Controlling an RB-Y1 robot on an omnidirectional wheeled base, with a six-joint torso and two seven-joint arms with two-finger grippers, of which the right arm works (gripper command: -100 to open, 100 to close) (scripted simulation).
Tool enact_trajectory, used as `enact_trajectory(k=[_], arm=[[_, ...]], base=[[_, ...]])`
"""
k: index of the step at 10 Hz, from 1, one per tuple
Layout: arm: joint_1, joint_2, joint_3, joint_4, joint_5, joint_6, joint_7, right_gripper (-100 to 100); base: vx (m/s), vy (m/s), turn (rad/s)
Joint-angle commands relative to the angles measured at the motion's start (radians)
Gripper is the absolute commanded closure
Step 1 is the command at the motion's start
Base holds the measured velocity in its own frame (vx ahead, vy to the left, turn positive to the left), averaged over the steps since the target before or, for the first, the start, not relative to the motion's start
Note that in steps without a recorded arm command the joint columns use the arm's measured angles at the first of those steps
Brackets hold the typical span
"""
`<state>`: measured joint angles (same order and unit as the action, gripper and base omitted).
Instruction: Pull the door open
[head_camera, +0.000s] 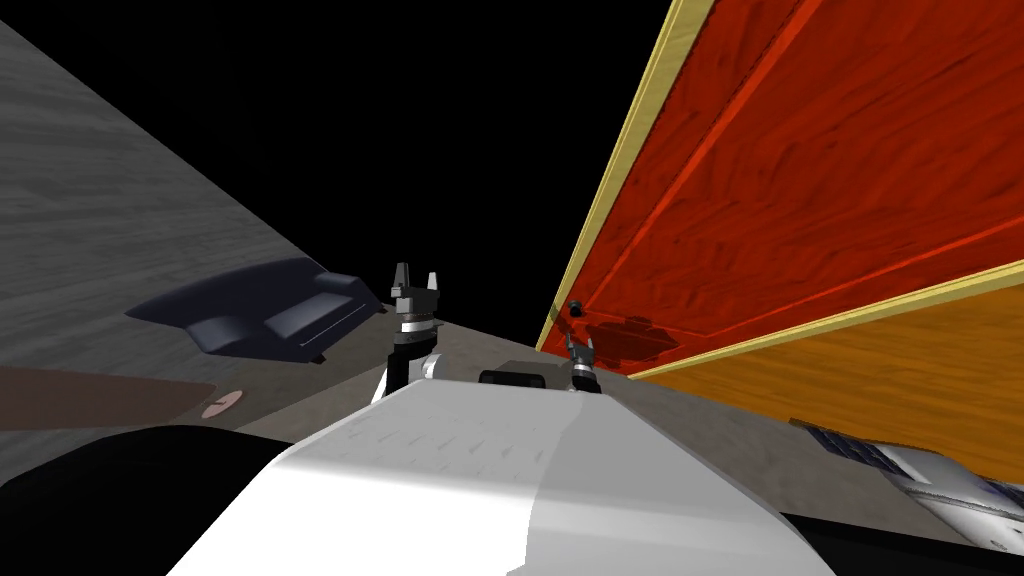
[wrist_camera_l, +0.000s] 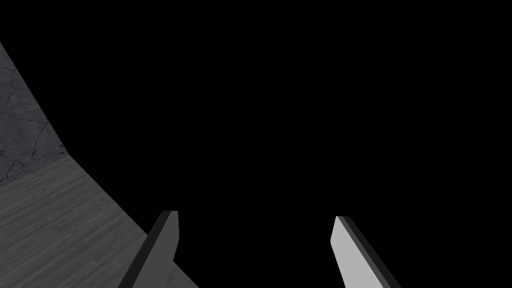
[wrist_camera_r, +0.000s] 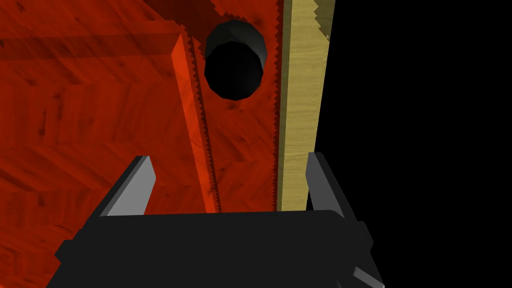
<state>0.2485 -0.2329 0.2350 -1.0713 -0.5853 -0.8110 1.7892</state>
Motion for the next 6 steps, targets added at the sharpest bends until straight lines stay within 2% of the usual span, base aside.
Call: enact_trajectory(k=[1, 2, 3, 6], arm=[[0.000, 0.000, 0.000, 0.000, 0.000, 0.000, 0.000, -100], [-0.004, -0.020, -0.015, 0.026, -0.001, -0.010, -0.026, -100], [-0.004, -0.020, -0.015, 0.026, -0.001, -0.010, -0.026, -100], [-0.012, -0.062, -0.047, 0.080, -0.001, -0.031, -0.092, -100]], base=[[0.025, -0.032, 0.020], [0.088, 0.049, 0.105], [0.109, 0.078, 0.076], [0.150, 0.059, 0.107]])
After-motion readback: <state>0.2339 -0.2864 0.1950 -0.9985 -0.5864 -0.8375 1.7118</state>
